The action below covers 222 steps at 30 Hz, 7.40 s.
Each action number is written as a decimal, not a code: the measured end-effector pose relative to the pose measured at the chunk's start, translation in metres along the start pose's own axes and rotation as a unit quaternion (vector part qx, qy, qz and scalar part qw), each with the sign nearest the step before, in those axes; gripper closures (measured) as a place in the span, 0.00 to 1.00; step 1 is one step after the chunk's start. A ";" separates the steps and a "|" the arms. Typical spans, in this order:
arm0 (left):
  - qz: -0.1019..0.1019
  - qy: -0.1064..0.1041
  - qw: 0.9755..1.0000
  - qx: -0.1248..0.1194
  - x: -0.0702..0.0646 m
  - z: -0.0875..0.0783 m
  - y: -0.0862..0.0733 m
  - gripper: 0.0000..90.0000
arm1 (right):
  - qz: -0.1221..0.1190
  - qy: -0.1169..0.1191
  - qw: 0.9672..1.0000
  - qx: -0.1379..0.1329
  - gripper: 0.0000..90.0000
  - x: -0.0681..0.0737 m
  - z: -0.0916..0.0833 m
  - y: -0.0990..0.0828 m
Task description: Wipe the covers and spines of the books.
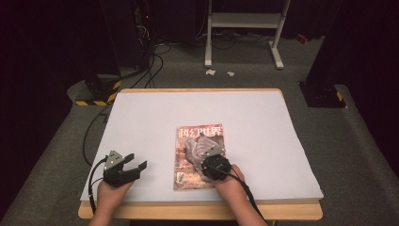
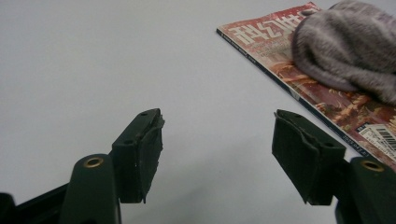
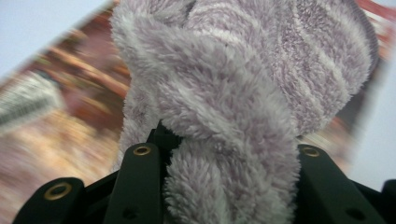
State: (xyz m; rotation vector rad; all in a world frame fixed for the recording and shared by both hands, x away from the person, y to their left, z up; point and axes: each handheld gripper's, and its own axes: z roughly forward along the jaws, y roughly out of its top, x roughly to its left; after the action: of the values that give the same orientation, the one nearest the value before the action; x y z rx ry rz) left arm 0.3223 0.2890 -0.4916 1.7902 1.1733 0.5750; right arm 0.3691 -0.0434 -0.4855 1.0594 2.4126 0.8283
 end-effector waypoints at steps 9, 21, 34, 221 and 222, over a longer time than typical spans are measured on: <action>0.002 -0.007 1.000 0.000 0.000 0.002 0.000 0.37 | -0.051 0.038 0.998 -0.009 0.68 0.051 0.025 0.035; 0.022 -0.019 1.000 0.010 -0.012 0.006 0.002 0.38 | 0.007 -0.005 1.000 -0.010 0.67 -0.004 0.006 0.003; 0.021 -0.021 1.000 0.011 -0.016 0.007 0.001 0.37 | 0.050 -0.048 0.998 0.000 0.67 -0.048 -0.009 -0.017; 0.035 -0.054 0.998 0.026 -0.032 0.008 0.000 0.43 | 0.124 -0.139 0.982 -0.038 0.66 -0.135 -0.039 -0.026; 0.036 -0.053 0.998 0.026 -0.033 0.008 0.001 0.43 | 0.125 -0.142 0.981 -0.036 0.66 -0.136 -0.042 -0.033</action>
State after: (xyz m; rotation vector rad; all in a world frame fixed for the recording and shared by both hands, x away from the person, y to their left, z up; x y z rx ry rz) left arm 0.3145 0.2563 -0.4922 1.8899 1.0622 0.4889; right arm 0.4161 -0.1791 -0.4613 1.3711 2.0264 0.7748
